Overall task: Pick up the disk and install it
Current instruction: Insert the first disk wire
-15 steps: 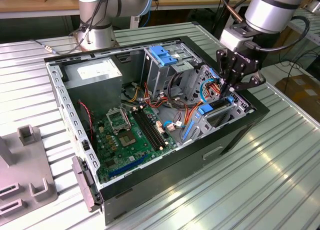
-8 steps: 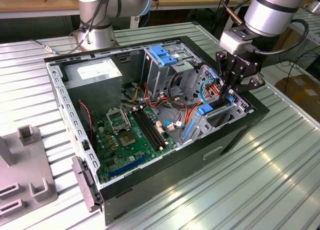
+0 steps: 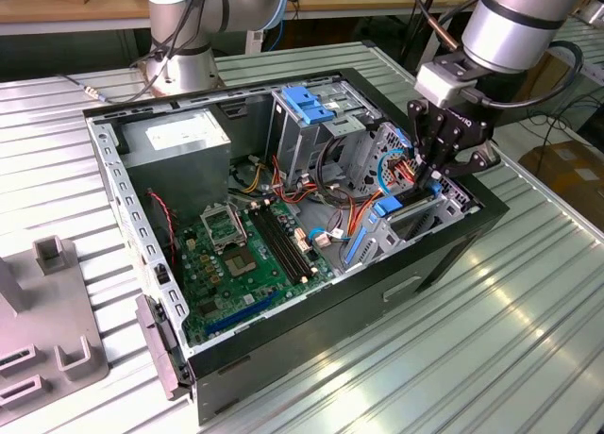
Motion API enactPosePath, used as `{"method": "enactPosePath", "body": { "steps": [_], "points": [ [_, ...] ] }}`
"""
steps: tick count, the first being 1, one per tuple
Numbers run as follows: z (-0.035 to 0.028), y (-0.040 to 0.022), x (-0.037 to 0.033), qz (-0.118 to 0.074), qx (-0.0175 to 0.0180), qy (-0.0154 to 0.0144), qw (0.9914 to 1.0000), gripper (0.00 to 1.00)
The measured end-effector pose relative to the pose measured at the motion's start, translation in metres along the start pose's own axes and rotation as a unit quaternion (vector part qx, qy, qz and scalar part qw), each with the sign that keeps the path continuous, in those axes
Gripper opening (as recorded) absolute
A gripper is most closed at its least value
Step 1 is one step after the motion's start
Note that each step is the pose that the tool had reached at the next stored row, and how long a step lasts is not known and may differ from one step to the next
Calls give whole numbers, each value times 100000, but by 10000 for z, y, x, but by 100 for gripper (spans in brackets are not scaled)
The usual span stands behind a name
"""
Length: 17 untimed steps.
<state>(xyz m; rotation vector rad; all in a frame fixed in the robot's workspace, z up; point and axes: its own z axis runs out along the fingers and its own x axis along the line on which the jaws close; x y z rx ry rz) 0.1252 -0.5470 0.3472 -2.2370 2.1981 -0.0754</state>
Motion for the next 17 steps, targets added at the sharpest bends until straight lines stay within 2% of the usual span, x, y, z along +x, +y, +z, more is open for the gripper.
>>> {"method": "enactPosePath", "body": {
  "steps": [9, 12, 17],
  "points": [
    [47, 2, 2, 15, 7, -434, 99999, 16],
    [73, 3, 1, 16, -3, -448, 99999, 16],
    [76, 3, 1, 15, -4, -456, 99999, 16]
  ]
}}
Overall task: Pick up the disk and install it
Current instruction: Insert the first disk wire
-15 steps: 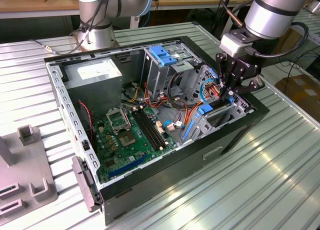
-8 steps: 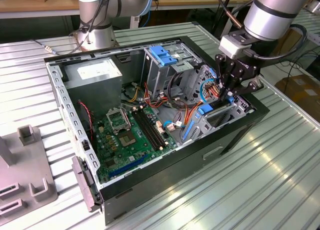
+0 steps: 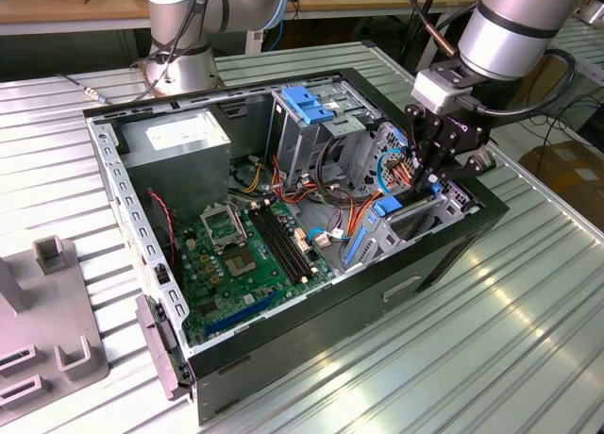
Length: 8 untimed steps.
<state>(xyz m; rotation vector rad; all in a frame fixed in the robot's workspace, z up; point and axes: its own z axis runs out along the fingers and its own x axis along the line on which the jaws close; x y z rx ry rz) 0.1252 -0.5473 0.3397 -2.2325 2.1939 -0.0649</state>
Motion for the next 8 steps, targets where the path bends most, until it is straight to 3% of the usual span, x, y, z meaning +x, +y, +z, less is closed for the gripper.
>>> {"method": "enactPosePath", "body": {
  "steps": [8],
  "points": [
    [-30, -3, 0, -1, 2, -8, 100000, 24]
  ]
}}
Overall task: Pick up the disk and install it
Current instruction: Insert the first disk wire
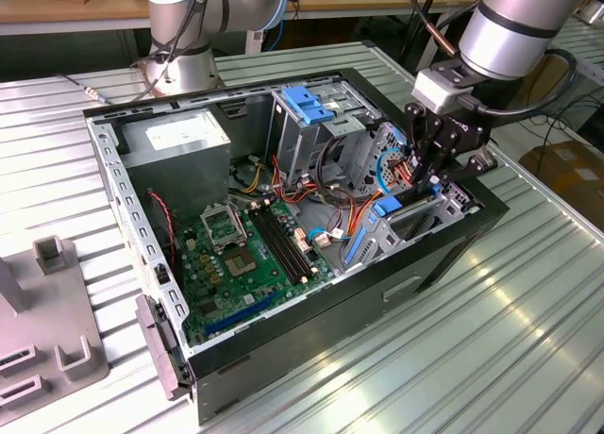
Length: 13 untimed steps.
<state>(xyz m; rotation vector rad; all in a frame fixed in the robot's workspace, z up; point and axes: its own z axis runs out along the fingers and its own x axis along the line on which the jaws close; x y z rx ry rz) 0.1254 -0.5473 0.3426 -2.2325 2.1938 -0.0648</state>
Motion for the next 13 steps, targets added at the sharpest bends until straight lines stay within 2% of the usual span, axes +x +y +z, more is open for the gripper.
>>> {"method": "enactPosePath", "body": {
  "steps": [4, 6, 8, 13],
  "points": [
    [-60, -2, -2, -3, 22, -5, 100000, 24],
    [-60, -2, -2, -2, 23, 0, 100000, 23],
    [-61, -1, -2, 0, 20, 2, 100000, 10],
    [-61, -1, -2, -1, 22, 7, 100000, 10]
  ]
}}
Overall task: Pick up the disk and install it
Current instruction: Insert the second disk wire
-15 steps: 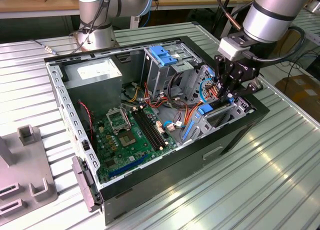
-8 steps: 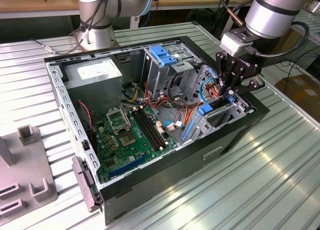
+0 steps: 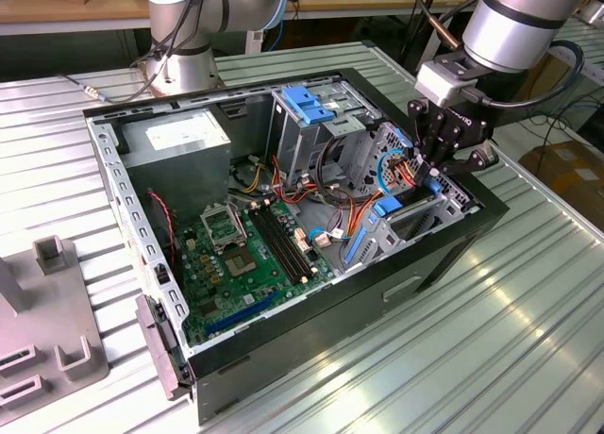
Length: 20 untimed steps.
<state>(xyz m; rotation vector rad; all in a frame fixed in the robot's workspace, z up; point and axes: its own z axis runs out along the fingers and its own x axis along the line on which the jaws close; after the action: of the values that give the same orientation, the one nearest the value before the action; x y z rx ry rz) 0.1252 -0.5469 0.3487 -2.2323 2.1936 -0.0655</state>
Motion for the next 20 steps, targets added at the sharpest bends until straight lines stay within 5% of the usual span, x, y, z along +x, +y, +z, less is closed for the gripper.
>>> {"method": "enactPosePath", "body": {
  "steps": [10, 17, 20],
  "points": [
    [0, 3, 0, 2, 3, -8, 100000, 10],
    [-7, 96, -1, 1, 1, -35, 100000, 10],
    [-73, 107, -1, 0, 3, -35, 100000, 10]
  ]
}}
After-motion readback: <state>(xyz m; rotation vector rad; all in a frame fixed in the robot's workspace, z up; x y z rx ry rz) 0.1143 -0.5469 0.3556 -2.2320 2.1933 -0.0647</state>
